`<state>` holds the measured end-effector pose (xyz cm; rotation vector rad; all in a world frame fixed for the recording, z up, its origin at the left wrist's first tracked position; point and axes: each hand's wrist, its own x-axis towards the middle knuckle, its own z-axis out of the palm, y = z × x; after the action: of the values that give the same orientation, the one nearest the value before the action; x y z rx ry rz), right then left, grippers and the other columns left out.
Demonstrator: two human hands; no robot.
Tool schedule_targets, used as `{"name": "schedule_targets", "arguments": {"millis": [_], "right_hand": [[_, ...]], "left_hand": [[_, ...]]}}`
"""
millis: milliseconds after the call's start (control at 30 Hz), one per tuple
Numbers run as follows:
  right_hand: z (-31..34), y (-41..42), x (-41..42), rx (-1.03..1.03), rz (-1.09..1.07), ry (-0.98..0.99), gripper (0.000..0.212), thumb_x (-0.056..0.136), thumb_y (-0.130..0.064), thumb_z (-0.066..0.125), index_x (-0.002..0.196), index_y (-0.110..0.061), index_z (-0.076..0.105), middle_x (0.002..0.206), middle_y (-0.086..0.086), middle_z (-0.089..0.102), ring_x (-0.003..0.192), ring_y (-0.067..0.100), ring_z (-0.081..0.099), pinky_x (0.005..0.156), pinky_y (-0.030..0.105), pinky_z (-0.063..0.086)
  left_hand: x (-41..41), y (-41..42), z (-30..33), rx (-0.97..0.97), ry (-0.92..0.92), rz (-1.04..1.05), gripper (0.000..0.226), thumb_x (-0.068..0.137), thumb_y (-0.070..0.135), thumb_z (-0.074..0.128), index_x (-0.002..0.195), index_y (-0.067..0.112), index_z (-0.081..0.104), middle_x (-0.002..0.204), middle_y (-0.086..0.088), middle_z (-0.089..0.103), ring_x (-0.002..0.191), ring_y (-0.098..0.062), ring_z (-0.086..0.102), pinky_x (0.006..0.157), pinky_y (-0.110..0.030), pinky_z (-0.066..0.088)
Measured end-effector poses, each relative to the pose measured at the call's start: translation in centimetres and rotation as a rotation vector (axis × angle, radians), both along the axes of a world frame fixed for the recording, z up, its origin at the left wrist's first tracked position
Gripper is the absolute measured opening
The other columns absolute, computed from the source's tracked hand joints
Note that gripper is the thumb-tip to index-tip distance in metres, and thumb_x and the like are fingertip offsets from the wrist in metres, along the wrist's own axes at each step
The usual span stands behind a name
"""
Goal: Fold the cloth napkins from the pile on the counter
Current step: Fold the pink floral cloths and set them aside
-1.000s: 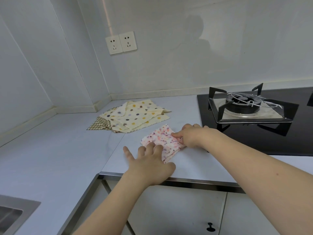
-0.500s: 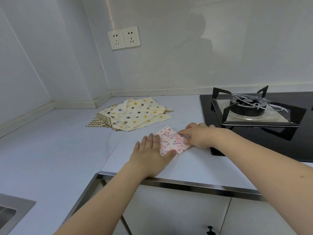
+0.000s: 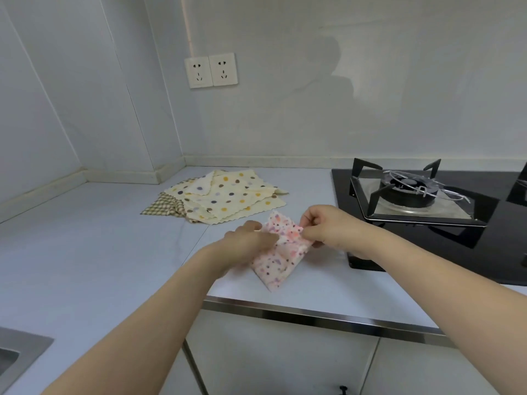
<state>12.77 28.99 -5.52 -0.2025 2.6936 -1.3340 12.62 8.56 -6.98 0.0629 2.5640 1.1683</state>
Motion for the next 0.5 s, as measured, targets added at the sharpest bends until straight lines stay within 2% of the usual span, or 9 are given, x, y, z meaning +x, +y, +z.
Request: {"name": "schedule_targets", "arguments": {"millis": [67,100,133,200,300,433,500], "right_hand": [[1.5,0.1,0.6,-0.116,0.019,0.031,0.016,0.084,-0.001,0.06,0.094,-0.013,0.061,0.092,0.012,0.067,0.083,0.024,0.066,0.079,0.04,0.058],[2.5,0.2,1.0,-0.149,0.031,0.052,0.018,0.085,0.002,0.058,0.096,-0.012,0.06,0.094,0.016,0.067,0.084,0.025,0.066,0.077,0.038,0.059],[3.5,0.2,1.5,-0.17,0.045,0.078,0.02,0.085,0.005,0.057,0.096,-0.012,0.059,0.093,0.017,0.067,0.082,0.025,0.066,0.072,0.034,0.058],[5.6,0.4,2.6,-0.199,0.068,0.123,0.021,0.086,0.008,0.054,0.095,-0.012,0.058,0.087,0.014,0.065,0.074,0.02,0.065,0.063,0.026,0.054],[8.5,1.3,4.6,-0.218,0.104,0.156,0.025,0.087,0.011,0.051,0.096,-0.012,0.056,0.077,0.003,0.063,0.061,0.01,0.061,0.054,0.019,0.048],[11.1,2.7,6.7,-0.203,0.062,0.195,0.026,0.087,0.01,0.05,0.096,-0.014,0.055,0.08,0.005,0.06,0.065,0.015,0.059,0.053,0.021,0.047],[11.8,3.4,7.4,-0.202,-0.031,0.236,0.023,0.086,0.004,0.053,0.096,-0.016,0.055,0.087,0.009,0.06,0.072,0.02,0.059,0.058,0.029,0.051]], "left_hand": [[-0.3,0.1,1.1,0.256,-0.001,0.027,0.03,0.095,0.038,0.052,0.119,0.02,0.049,0.121,-0.003,0.051,0.109,-0.02,0.05,0.093,-0.034,0.037],[-0.2,0.3,1.5,0.356,0.039,0.056,0.019,0.095,0.032,0.053,0.109,0.019,0.053,0.115,-0.003,0.056,0.103,-0.02,0.053,0.092,-0.034,0.04],[-0.1,0.5,1.5,0.463,0.061,0.079,0.021,0.091,0.031,0.056,0.108,0.017,0.058,0.115,-0.005,0.062,0.103,-0.021,0.058,0.098,-0.038,0.044],[0.4,1.4,1.5,0.663,0.032,0.087,0.044,0.083,0.035,0.057,0.119,0.012,0.064,0.117,-0.008,0.068,0.108,-0.026,0.063,0.105,-0.043,0.043],[1.9,3.4,2.0,0.799,-0.011,0.051,0.056,0.085,0.043,0.056,0.126,0.005,0.061,0.117,-0.006,0.065,0.104,-0.027,0.062,0.096,-0.041,0.046],[3.9,5.8,4.2,0.959,-0.083,0.049,0.043,0.092,0.042,0.058,0.121,0.012,0.066,0.117,-0.007,0.07,0.108,-0.028,0.067,0.092,-0.047,0.053],[4.8,6.6,5.1,0.977,-0.019,0.082,0.036,0.093,0.035,0.058,0.119,0.011,0.066,0.115,-0.009,0.071,0.104,-0.029,0.069,0.089,-0.051,0.054]]}}
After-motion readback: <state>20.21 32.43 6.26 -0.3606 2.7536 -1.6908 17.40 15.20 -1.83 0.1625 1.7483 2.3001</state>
